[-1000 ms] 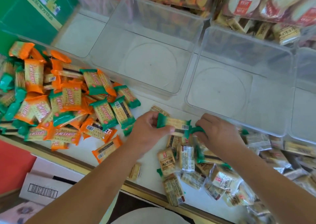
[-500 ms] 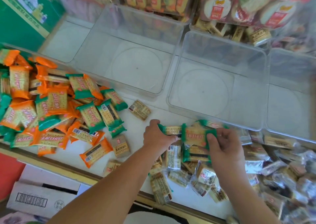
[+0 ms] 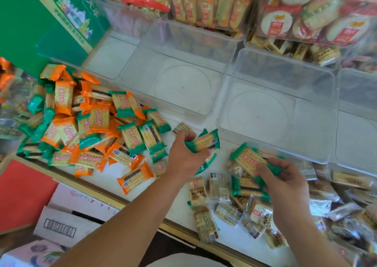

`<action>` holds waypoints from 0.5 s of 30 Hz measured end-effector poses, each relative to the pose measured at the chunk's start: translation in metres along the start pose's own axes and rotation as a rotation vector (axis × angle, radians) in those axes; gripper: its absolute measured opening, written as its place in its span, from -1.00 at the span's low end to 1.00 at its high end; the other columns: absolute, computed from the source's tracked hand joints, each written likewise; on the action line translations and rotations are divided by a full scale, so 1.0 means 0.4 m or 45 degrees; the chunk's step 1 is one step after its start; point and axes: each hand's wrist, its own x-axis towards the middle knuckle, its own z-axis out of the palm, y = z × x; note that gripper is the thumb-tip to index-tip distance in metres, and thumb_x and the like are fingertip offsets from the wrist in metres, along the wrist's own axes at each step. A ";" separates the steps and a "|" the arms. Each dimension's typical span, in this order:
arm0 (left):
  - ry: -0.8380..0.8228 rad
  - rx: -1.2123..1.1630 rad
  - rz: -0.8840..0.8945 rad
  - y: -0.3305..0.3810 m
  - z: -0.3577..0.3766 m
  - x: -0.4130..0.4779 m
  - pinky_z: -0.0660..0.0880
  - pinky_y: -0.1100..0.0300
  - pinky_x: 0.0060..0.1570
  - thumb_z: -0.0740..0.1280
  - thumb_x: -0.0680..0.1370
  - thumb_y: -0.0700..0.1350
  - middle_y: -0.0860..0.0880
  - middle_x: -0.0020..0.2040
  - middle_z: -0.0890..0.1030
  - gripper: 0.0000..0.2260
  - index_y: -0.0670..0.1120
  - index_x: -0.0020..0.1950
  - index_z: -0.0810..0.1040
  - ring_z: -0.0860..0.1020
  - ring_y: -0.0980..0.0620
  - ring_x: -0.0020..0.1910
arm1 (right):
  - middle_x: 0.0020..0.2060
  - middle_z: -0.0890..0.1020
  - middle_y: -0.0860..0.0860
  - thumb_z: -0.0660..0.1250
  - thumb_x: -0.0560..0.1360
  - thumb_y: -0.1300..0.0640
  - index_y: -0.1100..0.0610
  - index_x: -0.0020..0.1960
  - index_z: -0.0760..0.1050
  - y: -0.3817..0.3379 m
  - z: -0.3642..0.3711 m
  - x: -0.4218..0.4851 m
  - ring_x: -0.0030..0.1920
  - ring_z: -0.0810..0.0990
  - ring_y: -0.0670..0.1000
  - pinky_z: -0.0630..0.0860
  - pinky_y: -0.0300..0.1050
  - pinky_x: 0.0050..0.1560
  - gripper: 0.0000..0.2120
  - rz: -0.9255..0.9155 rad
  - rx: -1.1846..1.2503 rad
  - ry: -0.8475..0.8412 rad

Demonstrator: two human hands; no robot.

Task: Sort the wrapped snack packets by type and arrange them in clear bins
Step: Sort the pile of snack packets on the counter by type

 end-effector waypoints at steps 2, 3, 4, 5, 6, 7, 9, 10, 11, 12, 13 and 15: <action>0.074 -0.127 0.014 0.011 -0.068 -0.033 0.66 0.12 -0.04 0.63 0.37 -0.09 0.13 0.05 0.61 -0.57 0.17 0.11 0.52 0.65 0.17 -0.02 | -0.11 0.72 0.03 0.51 0.50 0.24 0.02 0.03 0.56 -0.003 0.040 -0.022 -0.12 0.74 0.11 0.65 0.07 -0.03 -0.80 -0.014 -0.003 -0.063; 0.093 -0.176 0.002 0.009 -0.100 -0.055 0.67 0.10 -0.03 0.63 0.36 -0.08 0.15 0.04 0.63 -0.58 0.19 0.10 0.55 0.66 0.17 -0.03 | -0.11 0.72 0.01 0.50 0.50 0.24 0.01 0.02 0.57 0.001 0.067 -0.037 -0.12 0.74 0.11 0.65 0.10 0.00 -0.80 -0.026 -0.014 -0.110; 0.115 -0.202 -0.017 -0.001 -0.133 -0.076 0.67 0.06 -0.03 0.63 0.35 -0.06 0.15 0.03 0.66 -0.60 0.21 0.08 0.57 0.68 0.14 -0.03 | -0.11 0.72 -0.01 0.49 0.51 0.23 -0.02 0.03 0.58 0.005 0.101 -0.054 -0.13 0.74 0.10 0.65 0.10 0.00 -0.80 -0.037 -0.036 -0.166; 0.146 -0.243 -0.043 -0.015 -0.165 -0.098 0.67 0.03 -0.03 0.64 0.34 -0.05 0.12 0.01 0.68 -0.61 0.21 0.06 0.59 0.69 0.11 -0.04 | -0.09 0.71 -0.01 0.48 0.52 0.21 -0.06 0.05 0.59 0.014 0.136 -0.067 -0.13 0.73 0.09 0.64 0.10 -0.01 -0.79 -0.041 -0.072 -0.223; 0.178 -0.286 -0.089 -0.028 -0.199 -0.118 0.68 0.02 -0.04 0.64 0.34 -0.07 0.10 0.00 0.69 -0.63 0.19 0.05 0.61 0.69 0.09 -0.06 | -0.08 0.70 0.00 0.48 0.53 0.20 -0.11 0.07 0.59 0.024 0.176 -0.079 -0.13 0.73 0.09 0.64 0.09 -0.01 -0.76 -0.030 -0.116 -0.278; 0.219 -0.322 -0.140 -0.042 -0.235 -0.133 0.68 0.01 -0.04 0.65 0.35 -0.08 0.08 -0.01 0.70 -0.63 0.16 0.06 0.62 0.69 0.08 -0.08 | -0.07 0.68 0.01 0.47 0.53 0.19 -0.14 0.09 0.59 0.036 0.217 -0.091 -0.12 0.72 0.09 0.64 0.10 -0.01 -0.74 -0.010 -0.162 -0.324; 0.312 -0.326 -0.215 -0.079 -0.313 -0.147 0.67 -0.03 -0.03 0.65 0.34 -0.06 0.12 -0.07 0.71 -0.65 0.12 0.06 0.64 0.69 0.07 -0.11 | -0.09 0.67 0.01 0.48 0.53 0.17 -0.17 0.10 0.61 0.062 0.304 -0.113 -0.11 0.70 0.12 0.65 0.17 0.01 -0.73 0.038 -0.229 -0.401; 0.344 -0.319 -0.244 -0.097 -0.360 -0.147 0.67 -0.04 -0.06 0.65 0.36 -0.06 0.12 -0.10 0.70 -0.67 0.12 0.05 0.64 0.68 0.07 -0.15 | -0.08 0.69 0.01 0.48 0.53 0.16 -0.17 0.08 0.63 0.075 0.350 -0.124 -0.11 0.70 0.13 0.65 0.17 0.01 -0.75 0.066 -0.244 -0.424; 0.369 -0.313 -0.262 -0.112 -0.410 -0.144 0.66 -0.02 -0.11 0.64 0.38 -0.07 0.11 -0.12 0.70 -0.68 0.12 0.05 0.64 0.68 0.07 -0.18 | -0.07 0.69 0.00 0.47 0.53 0.15 -0.16 0.08 0.64 0.087 0.396 -0.133 -0.11 0.69 0.12 0.64 0.13 -0.03 -0.77 0.084 -0.258 -0.448; 0.388 -0.293 -0.268 -0.132 -0.457 -0.134 0.66 0.04 -0.18 0.64 0.40 -0.07 0.09 -0.11 0.70 -0.68 0.12 0.07 0.63 0.67 0.08 -0.22 | -0.05 0.70 -0.01 0.46 0.54 0.16 -0.14 0.08 0.65 0.096 0.441 -0.142 -0.10 0.69 0.09 0.63 0.05 -0.07 -0.78 0.083 -0.280 -0.472; 0.402 -0.271 -0.268 -0.147 -0.501 -0.123 0.63 0.13 -0.27 0.63 0.41 -0.08 0.06 -0.09 0.70 -0.67 0.11 0.09 0.63 0.65 0.12 -0.27 | -0.03 0.69 -0.03 0.45 0.54 0.17 -0.12 0.09 0.64 0.101 0.485 -0.148 -0.10 0.68 0.05 0.61 0.00 -0.10 -0.78 0.064 -0.320 -0.499; 0.426 -0.196 -0.257 -0.186 -0.573 -0.097 0.51 0.29 -0.42 0.61 0.43 -0.10 0.03 -0.11 0.68 -0.66 0.09 0.15 0.62 0.59 0.18 -0.39 | -0.02 0.68 -0.08 0.45 0.54 0.18 -0.12 0.08 0.62 0.106 0.564 -0.155 -0.13 0.68 0.01 0.65 0.06 -0.11 -0.78 0.022 -0.414 -0.552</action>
